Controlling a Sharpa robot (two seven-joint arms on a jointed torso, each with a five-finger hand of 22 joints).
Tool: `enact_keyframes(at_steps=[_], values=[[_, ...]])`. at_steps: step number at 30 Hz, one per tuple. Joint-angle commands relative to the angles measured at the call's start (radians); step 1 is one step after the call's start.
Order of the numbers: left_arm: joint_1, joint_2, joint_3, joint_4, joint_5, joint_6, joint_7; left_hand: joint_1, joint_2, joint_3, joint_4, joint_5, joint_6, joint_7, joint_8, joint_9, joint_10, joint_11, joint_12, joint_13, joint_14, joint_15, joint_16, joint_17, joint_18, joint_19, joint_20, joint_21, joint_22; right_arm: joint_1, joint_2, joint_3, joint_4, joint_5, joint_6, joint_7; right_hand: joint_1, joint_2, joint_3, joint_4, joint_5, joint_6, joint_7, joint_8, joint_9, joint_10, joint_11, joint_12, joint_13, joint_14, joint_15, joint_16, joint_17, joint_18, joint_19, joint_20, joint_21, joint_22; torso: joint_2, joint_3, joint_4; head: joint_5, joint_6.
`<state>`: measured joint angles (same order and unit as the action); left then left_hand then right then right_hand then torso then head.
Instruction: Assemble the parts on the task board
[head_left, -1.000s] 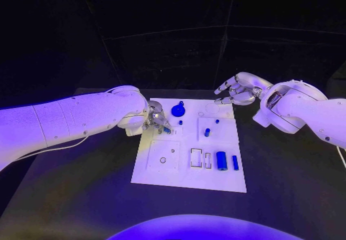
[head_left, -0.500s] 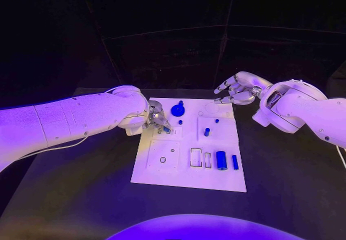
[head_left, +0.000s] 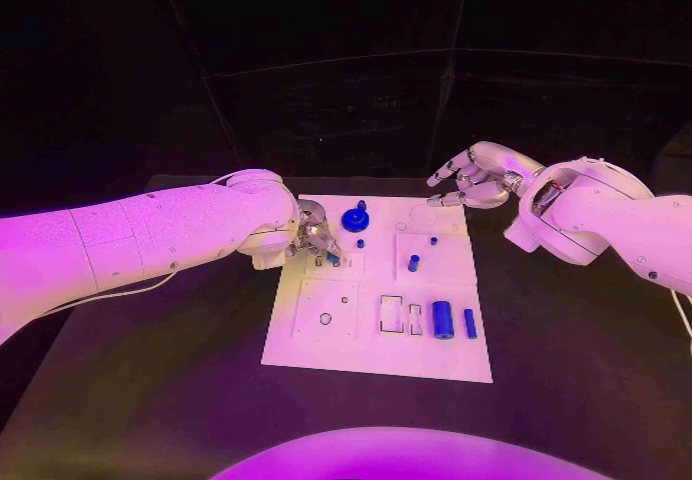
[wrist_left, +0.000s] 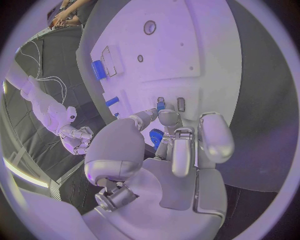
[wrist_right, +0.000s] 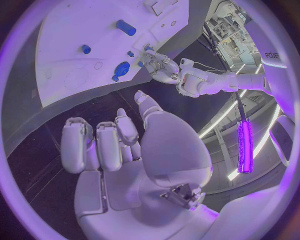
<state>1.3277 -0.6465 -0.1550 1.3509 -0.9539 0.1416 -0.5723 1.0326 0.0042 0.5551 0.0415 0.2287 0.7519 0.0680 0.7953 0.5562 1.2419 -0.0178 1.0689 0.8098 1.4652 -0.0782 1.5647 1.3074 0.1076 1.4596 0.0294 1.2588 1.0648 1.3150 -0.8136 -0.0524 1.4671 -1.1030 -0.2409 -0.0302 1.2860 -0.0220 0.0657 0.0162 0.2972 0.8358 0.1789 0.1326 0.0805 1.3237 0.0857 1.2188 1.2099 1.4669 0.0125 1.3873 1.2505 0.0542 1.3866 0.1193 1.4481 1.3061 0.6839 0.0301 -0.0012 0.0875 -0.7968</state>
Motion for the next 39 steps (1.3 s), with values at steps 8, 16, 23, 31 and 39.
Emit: enact_keyframes(at_steps=[8,16,23,31,39], values=[[-0.003,0.005,-0.003,-0.006,-0.012,0.054,-0.023,0.006,-0.004,0.165,-0.157,0.001,-0.002,-0.004,0.006,0.000,0.007,0.002,0.005,0.000,0.105,-0.003,0.006,0.263,-0.016,0.006,-0.004,0.007,0.002,0.002,0.003,0.001,-0.001,-0.004,-0.001,0.007,-0.001,0.010,-0.006,-0.001,0.004,-0.001,-0.005,0.005,0.001,0.000,-0.003,-0.002,-0.001,0.035,-0.007,-0.003,-0.001,0.007,-0.003,-0.003,-0.007,-0.001,0.000,0.0000,-0.0001,0.001,-0.003],[-0.003,0.008,-0.003,-0.006,-0.011,0.056,-0.022,0.006,-0.005,0.165,-0.156,0.001,-0.001,-0.004,0.007,0.000,0.008,0.002,0.006,0.000,0.105,-0.003,0.006,0.263,-0.016,0.006,-0.004,0.007,0.002,0.002,0.004,0.001,-0.001,-0.004,0.000,0.007,-0.001,0.010,-0.006,-0.001,0.004,-0.001,-0.005,0.005,0.001,0.000,-0.003,-0.002,-0.001,0.035,-0.007,-0.003,-0.001,0.007,-0.003,-0.003,-0.007,-0.001,0.000,0.0002,0.0004,0.000,-0.004],[-0.003,0.010,-0.003,-0.006,-0.011,0.063,-0.020,0.006,-0.005,0.165,-0.156,0.001,-0.001,-0.004,0.007,0.000,0.008,0.002,0.006,0.000,0.105,-0.003,0.006,0.263,-0.016,0.006,-0.004,0.007,0.002,0.002,0.006,0.001,-0.002,-0.004,0.001,0.007,-0.001,0.010,-0.006,-0.001,0.004,-0.001,-0.005,0.005,0.001,0.000,-0.003,-0.002,-0.001,0.035,-0.007,-0.003,-0.001,0.007,-0.003,-0.003,-0.007,-0.001,0.000,0.0003,0.0009,0.000,-0.005],[-0.004,0.010,-0.003,-0.007,-0.011,0.075,-0.025,0.001,-0.011,0.164,-0.153,-0.001,0.001,-0.006,0.011,0.002,0.009,0.002,0.006,-0.001,0.105,-0.003,0.006,0.262,-0.016,0.006,-0.004,0.008,0.004,0.002,0.006,0.001,-0.003,-0.004,0.000,0.008,0.000,0.011,-0.007,-0.001,0.006,0.001,-0.005,0.007,0.002,0.000,-0.003,-0.001,0.000,0.036,-0.007,-0.003,0.000,0.006,-0.002,-0.003,-0.007,0.000,0.000,0.0004,0.0001,-0.001,-0.007],[-0.004,0.011,-0.003,-0.009,-0.011,0.083,-0.025,-0.005,-0.017,0.161,-0.146,-0.001,0.006,-0.009,0.018,0.004,0.012,-0.001,0.009,0.000,0.105,-0.004,0.006,0.263,-0.017,0.007,-0.005,0.010,0.007,0.002,0.007,0.001,-0.003,-0.004,0.000,0.008,0.000,0.011,-0.007,-0.001,0.006,0.001,-0.005,0.007,0.002,0.000,-0.003,-0.001,0.000,0.036,-0.007,-0.003,0.000,0.006,-0.002,-0.003,-0.007,0.000,0.000,-0.0009,0.0011,-0.003,-0.008]])
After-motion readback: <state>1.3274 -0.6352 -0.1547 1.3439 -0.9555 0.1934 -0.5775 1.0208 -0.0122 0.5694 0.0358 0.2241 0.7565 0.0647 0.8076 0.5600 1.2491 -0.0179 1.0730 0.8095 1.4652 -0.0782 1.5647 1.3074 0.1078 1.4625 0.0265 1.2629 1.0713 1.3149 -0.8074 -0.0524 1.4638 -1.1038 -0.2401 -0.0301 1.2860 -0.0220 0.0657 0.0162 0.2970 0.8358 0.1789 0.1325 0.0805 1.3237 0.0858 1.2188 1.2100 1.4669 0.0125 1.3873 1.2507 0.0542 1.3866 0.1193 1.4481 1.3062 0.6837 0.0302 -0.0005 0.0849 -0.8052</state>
